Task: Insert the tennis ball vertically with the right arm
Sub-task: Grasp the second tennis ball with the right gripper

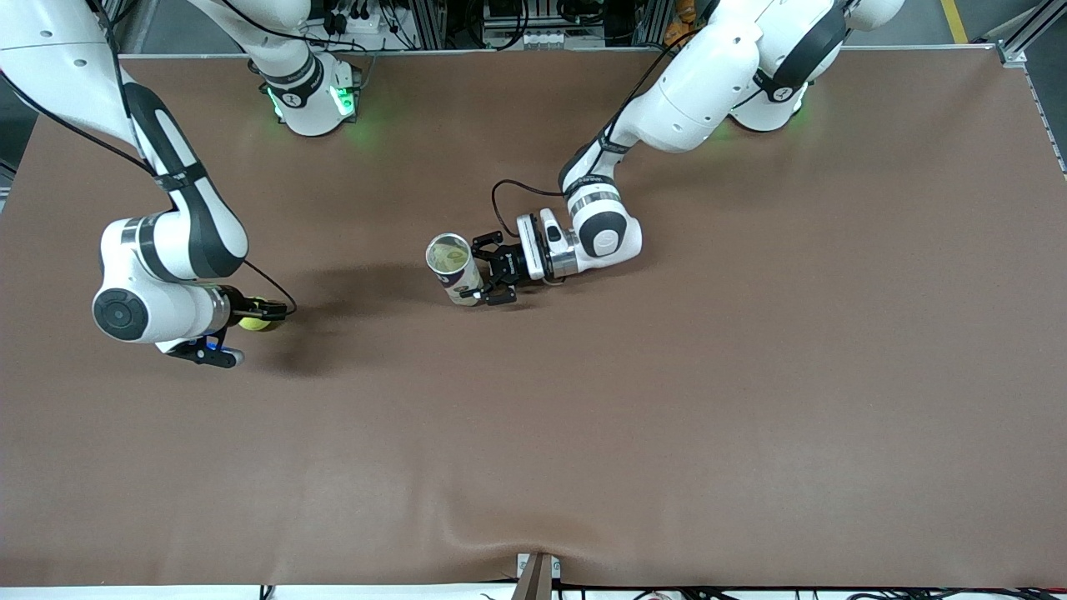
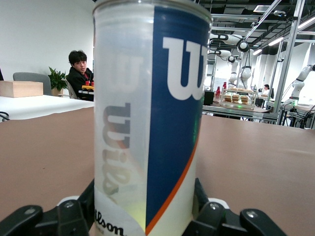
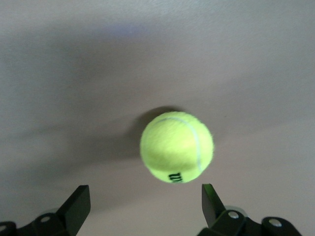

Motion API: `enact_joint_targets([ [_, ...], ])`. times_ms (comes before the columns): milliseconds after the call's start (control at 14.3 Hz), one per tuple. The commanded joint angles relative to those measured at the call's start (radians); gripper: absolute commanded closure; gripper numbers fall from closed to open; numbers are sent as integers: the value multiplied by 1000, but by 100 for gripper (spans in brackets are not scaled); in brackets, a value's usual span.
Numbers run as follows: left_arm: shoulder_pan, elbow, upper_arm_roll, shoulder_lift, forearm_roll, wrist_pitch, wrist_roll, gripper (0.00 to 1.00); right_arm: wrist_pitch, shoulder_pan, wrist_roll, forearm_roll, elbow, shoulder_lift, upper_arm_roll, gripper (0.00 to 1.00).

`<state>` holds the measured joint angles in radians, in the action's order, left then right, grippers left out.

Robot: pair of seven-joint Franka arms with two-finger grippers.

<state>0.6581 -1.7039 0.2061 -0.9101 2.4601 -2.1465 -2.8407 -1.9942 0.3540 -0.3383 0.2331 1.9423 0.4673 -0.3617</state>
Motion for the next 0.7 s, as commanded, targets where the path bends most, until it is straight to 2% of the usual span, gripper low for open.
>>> enact_joint_targets([
  [0, -11, -19, 26, -19, 73, 8, -333, 25, -20, 46, 10, 55, 41, -38, -20, 0],
  [630, -11, -19, 26, -19, 73, 8, -332, 25, -92, 76, 9, 60, 44, 14, -22, 0],
])
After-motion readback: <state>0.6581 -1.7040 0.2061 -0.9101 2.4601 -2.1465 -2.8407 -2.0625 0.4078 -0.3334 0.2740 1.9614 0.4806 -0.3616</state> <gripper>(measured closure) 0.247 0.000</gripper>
